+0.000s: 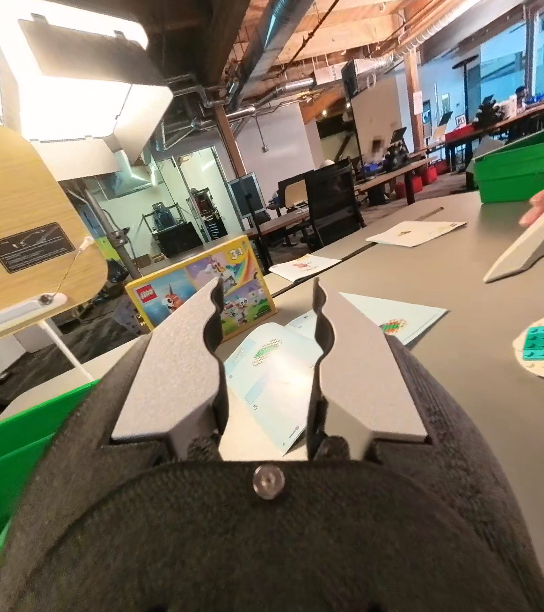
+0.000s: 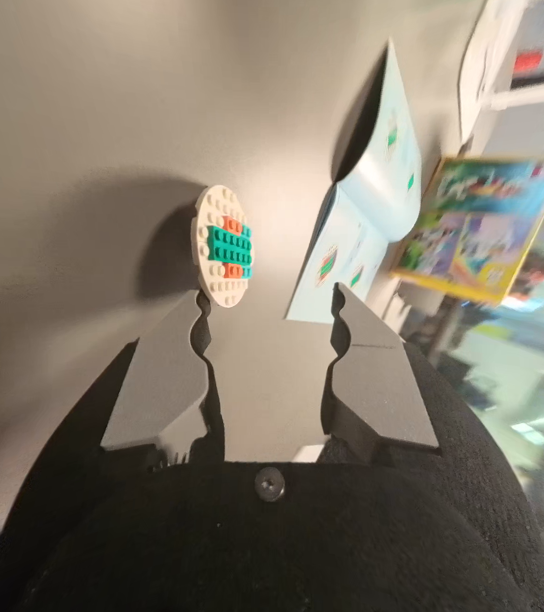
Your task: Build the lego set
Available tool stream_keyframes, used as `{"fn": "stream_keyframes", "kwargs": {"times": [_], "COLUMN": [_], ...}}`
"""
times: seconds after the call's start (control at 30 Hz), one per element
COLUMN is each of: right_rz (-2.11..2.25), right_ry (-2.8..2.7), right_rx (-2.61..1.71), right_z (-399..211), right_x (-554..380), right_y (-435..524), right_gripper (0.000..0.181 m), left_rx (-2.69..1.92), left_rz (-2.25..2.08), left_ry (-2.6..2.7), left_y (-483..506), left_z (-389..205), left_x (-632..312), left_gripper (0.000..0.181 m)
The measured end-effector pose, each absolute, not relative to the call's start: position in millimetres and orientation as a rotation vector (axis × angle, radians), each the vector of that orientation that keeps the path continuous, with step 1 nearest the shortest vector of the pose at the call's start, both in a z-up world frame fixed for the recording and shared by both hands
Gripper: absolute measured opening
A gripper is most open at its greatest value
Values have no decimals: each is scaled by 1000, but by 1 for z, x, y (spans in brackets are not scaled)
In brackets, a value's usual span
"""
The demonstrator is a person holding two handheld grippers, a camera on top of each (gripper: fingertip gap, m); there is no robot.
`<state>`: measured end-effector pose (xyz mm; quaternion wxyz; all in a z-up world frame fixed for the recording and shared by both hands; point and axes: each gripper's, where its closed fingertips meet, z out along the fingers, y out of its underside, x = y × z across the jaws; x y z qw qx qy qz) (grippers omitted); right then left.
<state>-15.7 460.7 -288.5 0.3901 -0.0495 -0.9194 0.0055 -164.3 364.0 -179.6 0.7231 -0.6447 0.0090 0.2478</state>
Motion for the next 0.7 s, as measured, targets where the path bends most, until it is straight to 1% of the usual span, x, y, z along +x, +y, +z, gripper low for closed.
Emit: {"fn": "stream_keyframes", "kwargs": {"times": [0.1,0.2,0.33,0.4,0.57,0.7], "right_rz": [58,57,65,131,581,778], "right_ry": [-2352,-2345,-2379,-2335,-1884,-1408], "right_rx": [-269,-337,-432,-522,-906,-1050], "right_z": [-295,-295,-294,-287,-242,-212], "right_x": [-4,8,24,24,-7,-27], "right_y": [467,470,471,475,499,539], "right_gripper": [77,74,85,86,85,77], "left_rx": [-1417,-1423,-1429,-1422,-1371,-1333], "left_rz": [516,493,495,508,481,484], "left_ry": [20,27,54,58,15,-17], "left_y": [364,366,369,369,365,362], "left_z": [-179,-181,-183,-183,-176,-172], "left_x": [-162,-158,-153,-153,-157,-161], "left_gripper": [53,53,53,53,57,66]}}
